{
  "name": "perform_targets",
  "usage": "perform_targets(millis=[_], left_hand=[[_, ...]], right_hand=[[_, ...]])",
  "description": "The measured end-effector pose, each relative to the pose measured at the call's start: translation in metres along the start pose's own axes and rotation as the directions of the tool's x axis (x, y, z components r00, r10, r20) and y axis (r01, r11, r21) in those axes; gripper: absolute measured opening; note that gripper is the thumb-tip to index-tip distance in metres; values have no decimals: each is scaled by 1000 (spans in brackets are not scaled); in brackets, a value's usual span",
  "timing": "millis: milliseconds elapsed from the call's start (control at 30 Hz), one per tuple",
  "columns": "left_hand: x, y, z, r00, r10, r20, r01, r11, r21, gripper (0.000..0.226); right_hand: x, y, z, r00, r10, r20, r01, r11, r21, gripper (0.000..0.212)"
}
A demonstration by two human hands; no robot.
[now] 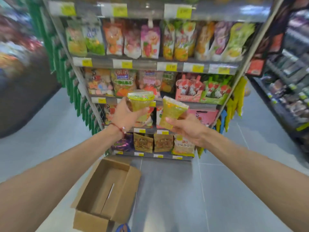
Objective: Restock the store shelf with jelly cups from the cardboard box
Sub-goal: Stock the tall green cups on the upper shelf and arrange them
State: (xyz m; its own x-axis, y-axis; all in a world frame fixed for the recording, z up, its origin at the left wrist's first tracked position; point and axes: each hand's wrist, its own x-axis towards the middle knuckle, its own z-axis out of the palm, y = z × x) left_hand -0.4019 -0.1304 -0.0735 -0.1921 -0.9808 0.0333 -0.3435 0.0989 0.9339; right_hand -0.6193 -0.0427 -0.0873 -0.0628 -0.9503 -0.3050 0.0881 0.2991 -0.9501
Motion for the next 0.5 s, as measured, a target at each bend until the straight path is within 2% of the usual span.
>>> perform_targets(millis=[67, 133, 200, 333, 433, 500], left_hand=[[3, 40, 5, 999, 40, -6, -40, 999, 2, 99], [9, 73, 8, 996, 91, -10, -91, 996, -7, 70], [10, 110, 10, 989, 145, -14, -145, 989, 21, 54], [35, 167, 2, 967, 253, -25, -253, 967, 5, 64], [55, 206, -7, 941, 338, -16, -338, 941, -22, 48], [69, 231, -13, 919, 394, -6, -394, 918, -53, 45]], right_hand=[[-10, -33, -11, 996, -82, -42, 79, 995, -65, 31], [-16, -64, -16, 985, -158, -76, 149, 983, -104, 36], [-22, -94, -20, 968, -220, -118, 207, 972, -116, 41], [-35, -161, -27, 924, -345, -166, 325, 936, -139, 21], [-37, -204, -32, 874, -443, -199, 400, 889, -221, 25], [-36, -231, -34, 840, -493, -225, 433, 860, -271, 20]])
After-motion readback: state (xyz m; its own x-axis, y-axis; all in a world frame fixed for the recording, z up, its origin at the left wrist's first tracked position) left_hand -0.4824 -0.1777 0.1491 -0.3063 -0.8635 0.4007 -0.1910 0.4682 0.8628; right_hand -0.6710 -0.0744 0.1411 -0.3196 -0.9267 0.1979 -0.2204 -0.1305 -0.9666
